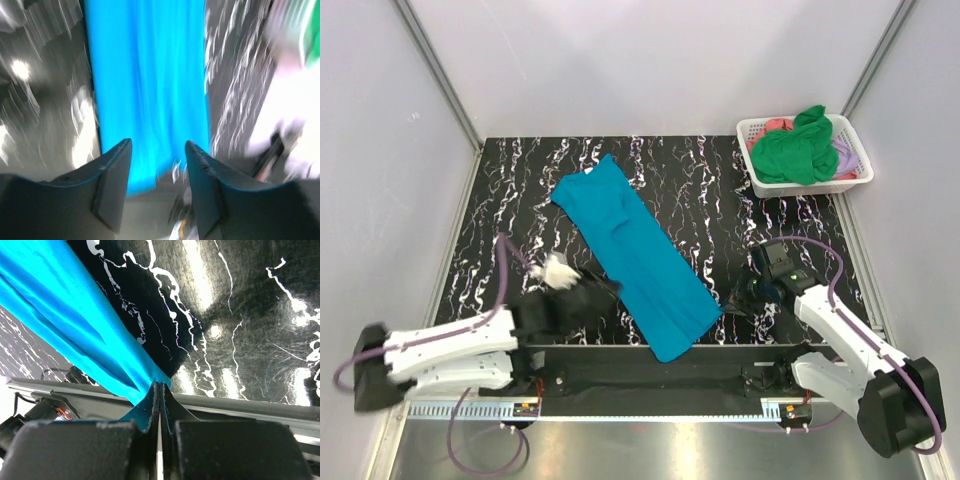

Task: Fold and stack the t-shirts
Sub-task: Fold the tshirt

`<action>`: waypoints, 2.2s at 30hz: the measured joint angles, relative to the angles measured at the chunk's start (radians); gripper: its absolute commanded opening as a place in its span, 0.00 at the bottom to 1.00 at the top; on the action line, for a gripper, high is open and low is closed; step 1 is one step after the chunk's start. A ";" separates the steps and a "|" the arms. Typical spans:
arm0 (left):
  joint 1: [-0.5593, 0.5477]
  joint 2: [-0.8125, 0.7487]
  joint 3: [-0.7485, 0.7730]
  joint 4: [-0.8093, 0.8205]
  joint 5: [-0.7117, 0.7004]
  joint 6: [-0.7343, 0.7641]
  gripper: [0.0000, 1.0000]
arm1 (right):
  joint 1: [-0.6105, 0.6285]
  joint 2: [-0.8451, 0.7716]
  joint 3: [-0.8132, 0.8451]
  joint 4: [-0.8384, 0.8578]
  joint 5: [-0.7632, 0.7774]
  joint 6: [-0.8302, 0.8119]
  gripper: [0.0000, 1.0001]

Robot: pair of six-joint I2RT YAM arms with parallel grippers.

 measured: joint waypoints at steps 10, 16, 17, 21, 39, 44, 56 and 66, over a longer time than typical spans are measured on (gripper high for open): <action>0.842 0.310 0.250 0.037 0.264 0.678 0.41 | 0.000 0.069 0.036 0.021 0.001 -0.004 0.00; 0.965 0.684 0.546 0.122 0.387 0.874 0.32 | 0.000 0.154 0.070 0.045 0.013 -0.022 0.00; 0.990 0.720 0.562 0.126 0.403 0.886 0.31 | 0.000 0.171 0.073 0.052 0.019 -0.023 0.00; 1.065 0.893 0.671 0.124 0.452 0.929 0.29 | 0.000 0.233 0.078 0.085 0.021 -0.023 0.00; 1.157 1.423 1.266 0.067 0.630 1.058 0.38 | 0.000 0.428 0.177 0.238 0.018 0.062 0.00; 1.206 1.515 1.416 0.065 0.730 1.087 0.48 | 0.000 0.529 0.195 0.296 0.017 0.090 0.00; 1.025 0.743 0.740 -0.054 0.539 1.120 0.57 | 0.001 0.615 0.217 0.307 -0.029 0.069 0.00; 0.535 0.388 0.222 -0.019 0.540 0.802 0.51 | 0.001 0.580 0.225 0.225 -0.037 -0.002 0.00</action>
